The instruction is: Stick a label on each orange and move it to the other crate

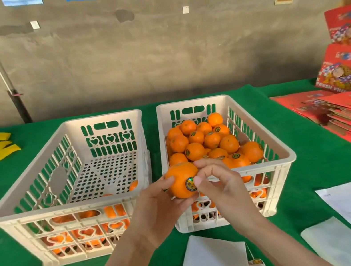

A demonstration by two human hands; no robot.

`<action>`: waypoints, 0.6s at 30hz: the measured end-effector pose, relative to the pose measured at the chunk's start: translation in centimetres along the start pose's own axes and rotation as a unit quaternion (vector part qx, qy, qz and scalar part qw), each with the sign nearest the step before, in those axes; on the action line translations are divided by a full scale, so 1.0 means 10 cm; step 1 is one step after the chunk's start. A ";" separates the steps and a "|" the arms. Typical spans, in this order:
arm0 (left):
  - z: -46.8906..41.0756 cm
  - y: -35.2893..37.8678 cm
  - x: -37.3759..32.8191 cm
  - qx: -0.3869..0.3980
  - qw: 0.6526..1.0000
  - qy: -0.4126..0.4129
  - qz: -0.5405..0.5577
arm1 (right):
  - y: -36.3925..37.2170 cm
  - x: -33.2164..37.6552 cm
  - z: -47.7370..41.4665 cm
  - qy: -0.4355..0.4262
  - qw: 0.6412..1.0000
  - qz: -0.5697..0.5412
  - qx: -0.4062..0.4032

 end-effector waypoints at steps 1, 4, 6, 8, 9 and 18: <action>0.00 0.01 0.00 0.000 1.000 0.002 0.002 | -0.01 -0.01 0.00 -0.001 1.000 0.016 -0.002; -0.01 0.02 0.02 -0.009 1.000 0.002 0.007 | -0.04 -0.03 -0.01 -0.014 0.998 0.064 -0.009; -0.02 0.02 0.04 -0.012 1.000 0.004 0.008 | -0.05 -0.04 -0.01 -0.028 0.995 0.095 -0.020; -0.03 0.02 0.05 -0.013 1.000 0.009 0.006 | -0.06 -0.05 0.00 -0.047 0.991 0.122 -0.036; -0.03 0.02 0.05 -0.011 1.000 0.012 0.005 | -0.06 -0.05 0.00 -0.057 0.988 0.134 -0.045; -0.06 -0.01 0.09 -0.011 0.999 0.010 -0.045 | -0.06 -0.21 0.09 -0.043 0.993 0.099 -0.049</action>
Point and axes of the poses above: each hand's wrist, its own z-axis away from the middle knuckle, its own y-axis out of the palm, x = y × z, the point moved 6 cm from there along -z, towards the middle knuckle, and after that the axes turned 9 degrees about x, right-handed, at the moved point
